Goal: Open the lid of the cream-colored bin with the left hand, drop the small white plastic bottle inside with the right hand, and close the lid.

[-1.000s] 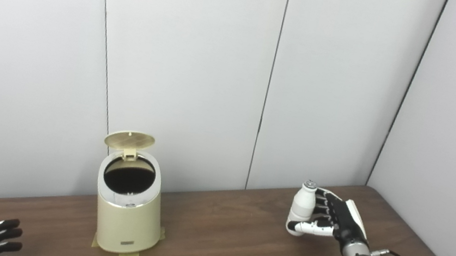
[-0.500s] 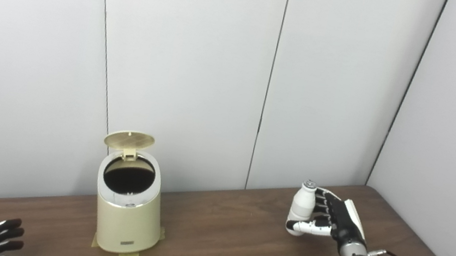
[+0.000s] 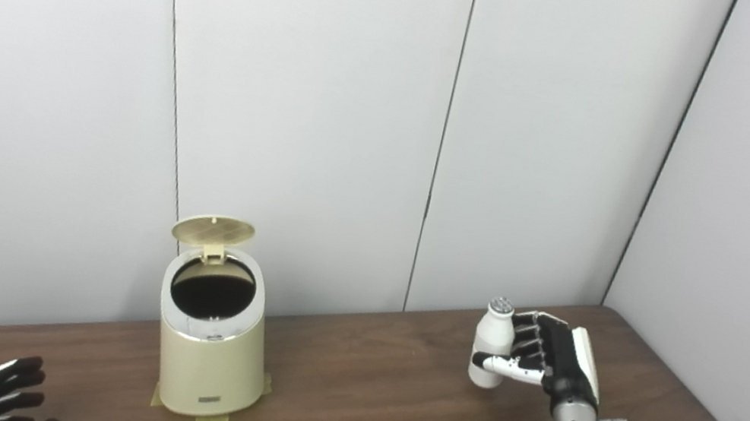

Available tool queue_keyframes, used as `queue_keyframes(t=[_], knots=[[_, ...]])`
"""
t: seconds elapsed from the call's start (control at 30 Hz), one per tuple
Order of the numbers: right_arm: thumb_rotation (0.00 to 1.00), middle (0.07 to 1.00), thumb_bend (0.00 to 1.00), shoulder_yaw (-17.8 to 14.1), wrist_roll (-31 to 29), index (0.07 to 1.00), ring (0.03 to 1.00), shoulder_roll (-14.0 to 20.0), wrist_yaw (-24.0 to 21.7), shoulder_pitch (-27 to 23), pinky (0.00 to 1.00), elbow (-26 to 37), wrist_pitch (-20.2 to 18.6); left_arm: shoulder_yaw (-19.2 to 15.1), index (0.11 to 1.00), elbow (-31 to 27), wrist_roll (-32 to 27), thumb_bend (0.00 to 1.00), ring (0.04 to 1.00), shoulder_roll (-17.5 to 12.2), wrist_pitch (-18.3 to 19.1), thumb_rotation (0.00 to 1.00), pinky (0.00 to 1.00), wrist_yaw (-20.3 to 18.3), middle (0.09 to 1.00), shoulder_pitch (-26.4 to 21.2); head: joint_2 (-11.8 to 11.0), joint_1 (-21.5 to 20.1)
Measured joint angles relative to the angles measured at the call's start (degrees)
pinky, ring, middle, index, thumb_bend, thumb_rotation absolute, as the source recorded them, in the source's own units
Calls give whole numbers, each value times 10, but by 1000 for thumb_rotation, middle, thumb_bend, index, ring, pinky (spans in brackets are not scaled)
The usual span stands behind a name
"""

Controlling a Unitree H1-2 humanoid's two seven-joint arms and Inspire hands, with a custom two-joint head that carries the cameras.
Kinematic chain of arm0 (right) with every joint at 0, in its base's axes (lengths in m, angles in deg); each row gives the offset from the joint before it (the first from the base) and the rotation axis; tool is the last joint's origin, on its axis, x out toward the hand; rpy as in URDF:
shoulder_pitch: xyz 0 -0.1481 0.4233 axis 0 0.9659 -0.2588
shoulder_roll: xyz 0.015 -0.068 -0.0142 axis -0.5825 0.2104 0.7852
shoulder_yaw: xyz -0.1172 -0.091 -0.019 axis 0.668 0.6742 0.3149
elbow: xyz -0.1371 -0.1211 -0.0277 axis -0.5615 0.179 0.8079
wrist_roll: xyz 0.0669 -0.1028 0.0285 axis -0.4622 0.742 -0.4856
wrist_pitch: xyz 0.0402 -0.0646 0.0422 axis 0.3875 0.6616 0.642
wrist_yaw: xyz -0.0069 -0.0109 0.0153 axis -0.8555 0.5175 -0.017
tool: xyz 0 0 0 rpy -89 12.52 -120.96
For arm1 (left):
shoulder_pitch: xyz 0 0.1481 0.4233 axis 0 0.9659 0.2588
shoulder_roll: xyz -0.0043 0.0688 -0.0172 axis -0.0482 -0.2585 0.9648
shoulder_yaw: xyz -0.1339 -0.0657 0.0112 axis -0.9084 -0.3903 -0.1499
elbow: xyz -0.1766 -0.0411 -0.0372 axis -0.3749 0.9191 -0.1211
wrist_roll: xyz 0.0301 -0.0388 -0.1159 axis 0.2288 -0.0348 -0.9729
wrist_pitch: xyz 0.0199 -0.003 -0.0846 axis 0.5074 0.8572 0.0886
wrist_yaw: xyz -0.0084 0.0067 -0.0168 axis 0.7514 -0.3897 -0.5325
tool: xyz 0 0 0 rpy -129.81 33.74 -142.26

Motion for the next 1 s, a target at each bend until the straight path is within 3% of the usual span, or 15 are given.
queue_keyframes(t=[0.3,0.43,0.67,1.0], knots=[[0,427,523,5,6,524,364,-2,2,6,299,24,0,2,814,-16,8,492,743,0,11,0,670,0,795,1,4,9],[0,473,513,8,3,544,378,-16,-6,18,318,87,1,4,813,-22,19,490,737,0,24,0,667,0,792,2,4,15],[0,476,510,50,23,554,376,-41,-32,11,306,203,-22,7,829,-26,26,477,745,5,28,0,704,1,798,2,0,40],[0,482,517,92,46,522,412,-64,-71,-33,345,240,-49,10,818,-14,26,514,754,13,23,0,701,3,799,1,-7,96]])
